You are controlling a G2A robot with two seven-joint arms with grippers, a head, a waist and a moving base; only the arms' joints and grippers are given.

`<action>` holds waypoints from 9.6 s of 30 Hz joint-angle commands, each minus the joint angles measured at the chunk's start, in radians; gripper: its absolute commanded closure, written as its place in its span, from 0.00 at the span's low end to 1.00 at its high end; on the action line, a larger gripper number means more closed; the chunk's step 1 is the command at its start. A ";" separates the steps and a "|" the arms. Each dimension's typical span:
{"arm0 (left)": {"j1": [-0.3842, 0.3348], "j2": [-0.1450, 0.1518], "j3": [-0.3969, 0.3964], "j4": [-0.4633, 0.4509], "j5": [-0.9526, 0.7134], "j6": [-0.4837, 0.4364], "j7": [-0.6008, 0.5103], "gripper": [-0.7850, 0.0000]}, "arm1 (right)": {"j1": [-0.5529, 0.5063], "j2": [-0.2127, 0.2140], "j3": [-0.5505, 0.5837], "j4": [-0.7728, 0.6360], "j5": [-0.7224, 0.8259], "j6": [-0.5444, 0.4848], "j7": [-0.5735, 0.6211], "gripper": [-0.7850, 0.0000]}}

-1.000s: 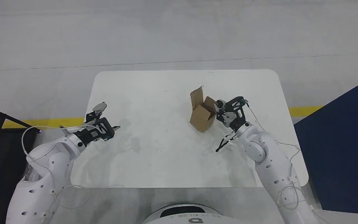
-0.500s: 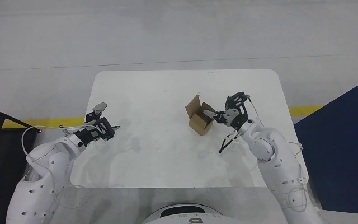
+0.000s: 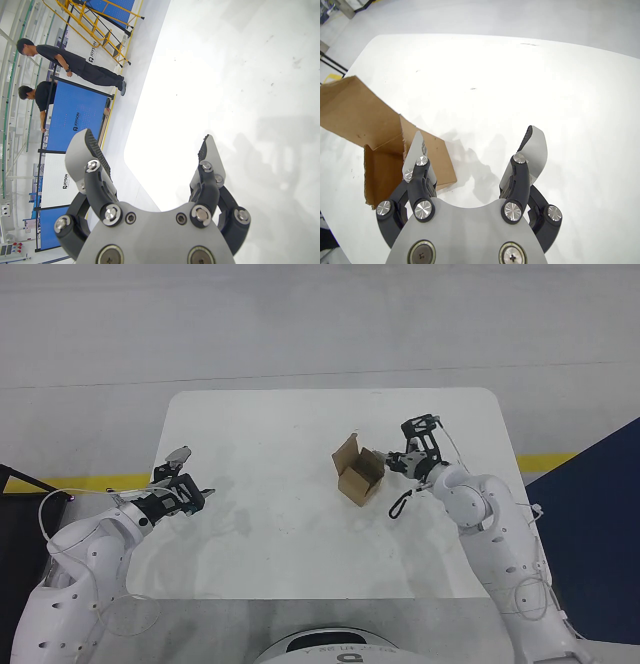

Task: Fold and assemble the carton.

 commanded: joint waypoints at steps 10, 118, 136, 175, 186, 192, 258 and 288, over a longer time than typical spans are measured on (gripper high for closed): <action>0.000 0.000 0.000 0.000 0.000 0.000 0.000 0.00 | 0.007 0.011 -0.007 -0.030 -0.010 -0.018 0.064 0.30; -0.180 -0.035 0.219 0.108 -0.594 -0.305 -0.157 0.00 | -0.232 0.032 0.102 -0.133 0.709 0.084 0.056 0.00; -0.431 -0.091 0.493 0.365 -1.118 -0.325 -0.456 0.00 | -0.201 0.039 0.096 -0.068 0.858 -0.057 0.143 0.00; -1.048 -0.347 1.117 0.851 -1.857 -0.046 -1.155 0.43 | -0.219 0.063 0.025 -0.052 0.867 -0.182 0.121 0.00; -1.098 -0.370 1.138 0.869 -1.798 -0.104 -1.168 1.00 | -0.233 0.071 0.026 -0.066 0.903 -0.205 0.104 0.00; -1.144 -0.381 1.161 0.871 -1.703 -0.237 -1.160 1.00 | -0.269 0.075 0.097 -0.059 0.989 -0.236 -0.006 0.00; -0.941 -0.237 0.978 0.716 -1.190 -0.343 -0.815 0.00 | -0.070 0.098 -0.084 -0.154 0.410 0.224 0.100 0.27; -0.864 -0.196 0.878 0.659 -1.209 -0.372 -0.698 0.00 | -0.010 0.094 -0.143 -0.107 0.437 0.314 0.174 0.40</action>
